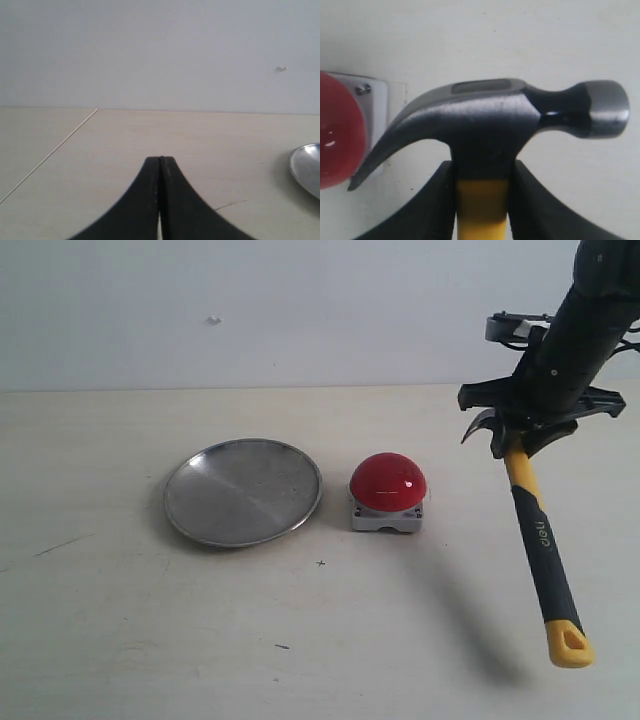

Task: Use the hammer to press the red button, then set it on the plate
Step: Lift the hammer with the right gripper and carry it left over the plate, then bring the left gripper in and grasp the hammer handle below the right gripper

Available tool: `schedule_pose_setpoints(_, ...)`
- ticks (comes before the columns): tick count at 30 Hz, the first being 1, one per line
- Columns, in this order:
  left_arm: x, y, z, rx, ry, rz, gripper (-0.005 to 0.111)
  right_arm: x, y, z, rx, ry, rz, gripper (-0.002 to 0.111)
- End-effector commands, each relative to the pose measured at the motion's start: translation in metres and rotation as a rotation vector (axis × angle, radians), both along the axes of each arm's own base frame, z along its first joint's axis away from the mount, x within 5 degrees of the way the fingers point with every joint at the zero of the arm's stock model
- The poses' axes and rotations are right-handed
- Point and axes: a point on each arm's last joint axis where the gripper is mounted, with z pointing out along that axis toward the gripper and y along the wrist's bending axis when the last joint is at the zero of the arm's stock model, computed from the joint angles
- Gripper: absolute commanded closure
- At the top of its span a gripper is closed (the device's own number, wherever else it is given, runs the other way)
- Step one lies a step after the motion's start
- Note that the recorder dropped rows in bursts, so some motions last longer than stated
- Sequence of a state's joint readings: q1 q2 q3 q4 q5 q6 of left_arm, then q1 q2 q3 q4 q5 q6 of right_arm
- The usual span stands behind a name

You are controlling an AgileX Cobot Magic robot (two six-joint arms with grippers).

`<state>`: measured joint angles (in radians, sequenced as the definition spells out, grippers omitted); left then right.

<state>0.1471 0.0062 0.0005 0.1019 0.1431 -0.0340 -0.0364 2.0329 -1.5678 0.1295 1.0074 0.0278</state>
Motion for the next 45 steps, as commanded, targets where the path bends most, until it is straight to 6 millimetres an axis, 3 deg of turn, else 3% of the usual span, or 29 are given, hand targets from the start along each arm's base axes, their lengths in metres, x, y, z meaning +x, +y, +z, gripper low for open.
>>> schedule_pose_setpoints(1, -0.001, 0.0, 0.001, -0.006, -0.008, 0.003, 0.107, 0.004, 0.01, 0.025, 0.096, -0.051, 0.026, 0.108)
schedule_pose_setpoints(6, -0.001, 0.0, 0.001, -0.006, -0.008, 0.003, 0.107, 0.007, 0.024, 0.036, 0.208, -0.114, 0.063, 0.108)
schedule_pose_setpoints(17, -0.001, 0.0, 0.001, -0.006, -0.008, 0.003, 0.107, 0.007, 0.077, 0.045, 0.39, -0.169, 0.18, 0.108)
schedule_pose_setpoints(29, -0.001, 0.0, 0.001, -0.006, -0.008, 0.003, 0.107, 0.011, 0.097, 0.061, 0.639, -0.287, 0.221, 0.108)
schedule_pose_setpoints(37, 0.0, 0.0, 0.007, 0.072, -0.072, -0.004, 0.107, 0.011, 0.129, 0.067, 0.703, -0.349, 0.24, 0.108)
schedule_pose_setpoints(41, -0.001, -0.001, 0.013, -0.027, -0.155, -0.011, 0.107, 0.009, 0.148, 0.072, 0.757, -0.39, 0.266, 0.108)
schedule_pose_setpoints(45, 0.0, -0.001, 0.013, -0.323, -0.2, -0.017, 0.107, 0.006, 0.169, 0.073, 0.774, -0.414, 0.279, 0.108)
